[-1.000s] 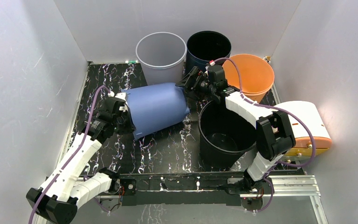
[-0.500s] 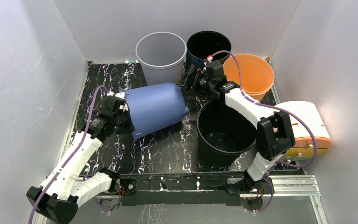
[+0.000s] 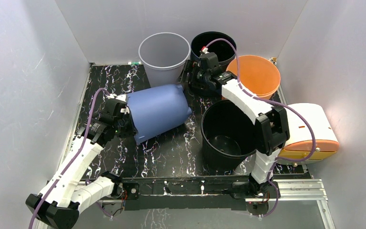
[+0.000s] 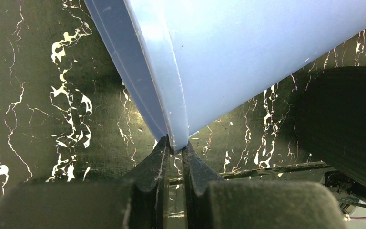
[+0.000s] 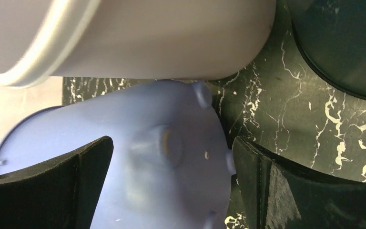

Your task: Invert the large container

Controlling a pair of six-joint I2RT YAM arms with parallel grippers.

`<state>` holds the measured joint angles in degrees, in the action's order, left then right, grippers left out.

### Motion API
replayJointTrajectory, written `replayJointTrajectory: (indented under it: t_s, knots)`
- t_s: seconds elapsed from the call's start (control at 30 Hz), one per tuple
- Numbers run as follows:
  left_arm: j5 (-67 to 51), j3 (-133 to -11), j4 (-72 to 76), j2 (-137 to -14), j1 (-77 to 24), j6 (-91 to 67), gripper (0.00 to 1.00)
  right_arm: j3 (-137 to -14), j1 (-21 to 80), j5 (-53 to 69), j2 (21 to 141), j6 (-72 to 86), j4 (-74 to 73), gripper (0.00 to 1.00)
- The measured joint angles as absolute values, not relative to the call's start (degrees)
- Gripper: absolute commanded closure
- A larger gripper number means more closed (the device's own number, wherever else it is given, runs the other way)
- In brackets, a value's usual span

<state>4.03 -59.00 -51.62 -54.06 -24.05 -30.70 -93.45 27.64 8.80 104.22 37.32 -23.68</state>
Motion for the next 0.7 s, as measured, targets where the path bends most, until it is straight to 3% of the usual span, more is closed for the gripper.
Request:
replayJointTrajectory:
  t_s: [0.7]
  knots:
    - [3.53, -58.67, -51.64, -53.76, -23.94, -30.24, 1.00, -93.10, 28.77, 25.12, 109.56, 41.01, -17.30, 0.02]
